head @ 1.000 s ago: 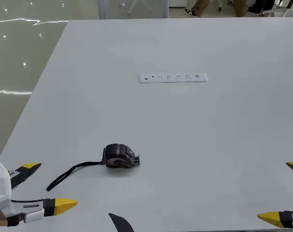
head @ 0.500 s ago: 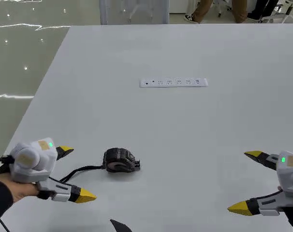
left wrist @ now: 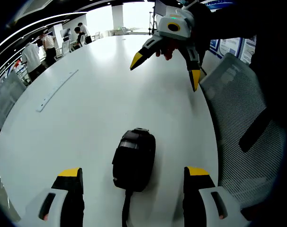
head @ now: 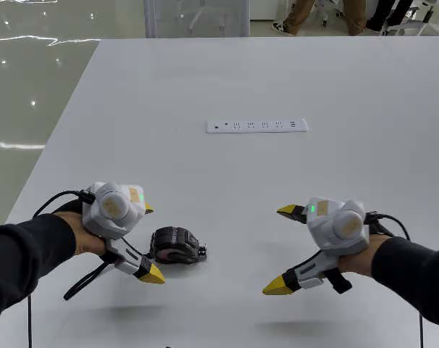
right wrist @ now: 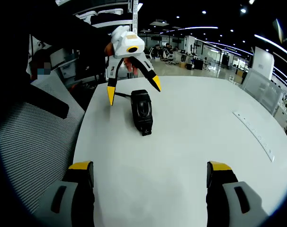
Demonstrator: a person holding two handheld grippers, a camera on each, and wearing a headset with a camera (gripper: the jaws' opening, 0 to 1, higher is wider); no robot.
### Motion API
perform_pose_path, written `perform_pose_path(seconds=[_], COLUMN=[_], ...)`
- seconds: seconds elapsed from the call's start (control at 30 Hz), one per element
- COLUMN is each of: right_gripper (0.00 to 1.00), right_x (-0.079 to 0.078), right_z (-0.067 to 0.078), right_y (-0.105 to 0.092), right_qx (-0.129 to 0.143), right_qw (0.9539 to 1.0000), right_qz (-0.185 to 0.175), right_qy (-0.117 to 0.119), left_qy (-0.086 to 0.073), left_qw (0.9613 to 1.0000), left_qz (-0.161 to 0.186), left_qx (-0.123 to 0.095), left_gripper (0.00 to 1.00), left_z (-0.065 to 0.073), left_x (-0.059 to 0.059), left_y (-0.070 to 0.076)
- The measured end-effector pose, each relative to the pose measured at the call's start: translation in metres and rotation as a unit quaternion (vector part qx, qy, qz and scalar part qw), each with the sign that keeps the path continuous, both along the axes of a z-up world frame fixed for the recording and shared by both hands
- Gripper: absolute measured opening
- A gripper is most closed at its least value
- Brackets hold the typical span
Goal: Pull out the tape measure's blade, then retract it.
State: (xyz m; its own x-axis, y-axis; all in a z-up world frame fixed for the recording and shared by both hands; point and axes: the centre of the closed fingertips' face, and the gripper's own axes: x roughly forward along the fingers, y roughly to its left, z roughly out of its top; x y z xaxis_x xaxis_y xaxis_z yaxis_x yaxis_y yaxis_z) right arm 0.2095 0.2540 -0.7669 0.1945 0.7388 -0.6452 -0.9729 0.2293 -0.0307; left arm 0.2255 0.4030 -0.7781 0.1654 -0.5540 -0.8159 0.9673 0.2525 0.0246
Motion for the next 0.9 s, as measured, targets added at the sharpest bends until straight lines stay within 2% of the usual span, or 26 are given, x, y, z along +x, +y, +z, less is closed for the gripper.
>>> perform_pose_path(seconds=[0.07,0.13,0.17,0.2,0.23,0.27,0.33,0.37,0.4,0.43,0.47,0.5,0.6,0.73,0.83,0.9], right_gripper=[0.95,0.92,0.88,0.86,0.83,0.81,0.77,0.73,0.7,0.67,0.64,0.63,0.55,0.49,0.4,0.36], right_x=[0.006,0.009,0.009,0.008,0.009,0.01,0.01,0.011,0.011,0.012,0.009,0.009,0.013,0.013,0.016,0.015], right_z=[-0.007,-0.011,-0.012,-0.014,-0.015,-0.017,-0.022,-0.026,-0.029,-0.032,-0.034,-0.035,-0.034,-0.035,-0.042,-0.045], right_y=[0.013,0.027,0.032,0.04,0.045,0.053,0.061,0.065,0.067,0.069,0.071,0.074,0.083,0.094,0.095,0.095], right_qx=[-0.008,-0.009,-0.009,-0.011,-0.011,-0.01,-0.015,-0.022,-0.028,-0.033,-0.042,-0.043,-0.04,-0.04,-0.056,-0.061], right_qw=[0.9999,0.9997,0.9996,0.9992,0.9989,0.9988,0.9982,0.9976,0.9973,0.9972,0.9961,0.996,0.9964,0.9958,0.9953,0.9948], right_qz=[0.009,0.02,0.026,0.037,0.042,0.044,0.053,0.062,0.064,0.063,0.074,0.075,0.07,0.079,0.079,0.081], right_qy=[0.008,0.012,0.011,0.014,0.016,0.019,0.024,0.022,0.023,0.022,0.023,0.025,0.028,0.02,0.008,0.009], left_qy=[0.008,0.015,0.012,0.0,0.0,0.01,0.014,0.001,-0.006,-0.031,-0.01,-0.006,-0.008,-0.005,-0.002,-0.003], left_qw=[0.9999,0.9997,0.9994,0.9988,0.9986,0.9984,0.9978,0.9964,0.996,0.9949,0.9957,0.9955,0.9944,0.9945,0.9955,0.9956], left_qz=[-0.007,-0.019,-0.03,-0.044,-0.05,-0.051,-0.06,-0.076,-0.076,-0.076,-0.077,-0.082,-0.095,-0.094,-0.085,-0.084], left_qx=[0.0,0.008,0.014,0.022,0.021,0.02,0.025,0.037,0.047,0.059,0.05,0.048,0.046,0.045,0.042,0.041], left_gripper=[0.79,0.75,0.71,0.64,0.61,0.6,0.56,0.52,0.43,0.35,0.34,0.34,0.34,0.34,0.34,0.34], left_z=[-0.004,-0.007,-0.008,-0.01,-0.01,-0.013,-0.016,-0.018,-0.018,-0.018,-0.019,-0.019,-0.019,-0.018,-0.018,-0.019], left_x=[0.001,-0.001,-0.002,0.0,0.0,-0.002,-0.003,-0.001,0.002,0.01,0.005,0.005,0.003,0.003,0.003,0.003], left_y=[-0.005,-0.01,-0.011,-0.013,-0.016,-0.02,-0.023,-0.024,-0.022,-0.02,-0.022,-0.021,-0.021,-0.021,-0.021,-0.021])
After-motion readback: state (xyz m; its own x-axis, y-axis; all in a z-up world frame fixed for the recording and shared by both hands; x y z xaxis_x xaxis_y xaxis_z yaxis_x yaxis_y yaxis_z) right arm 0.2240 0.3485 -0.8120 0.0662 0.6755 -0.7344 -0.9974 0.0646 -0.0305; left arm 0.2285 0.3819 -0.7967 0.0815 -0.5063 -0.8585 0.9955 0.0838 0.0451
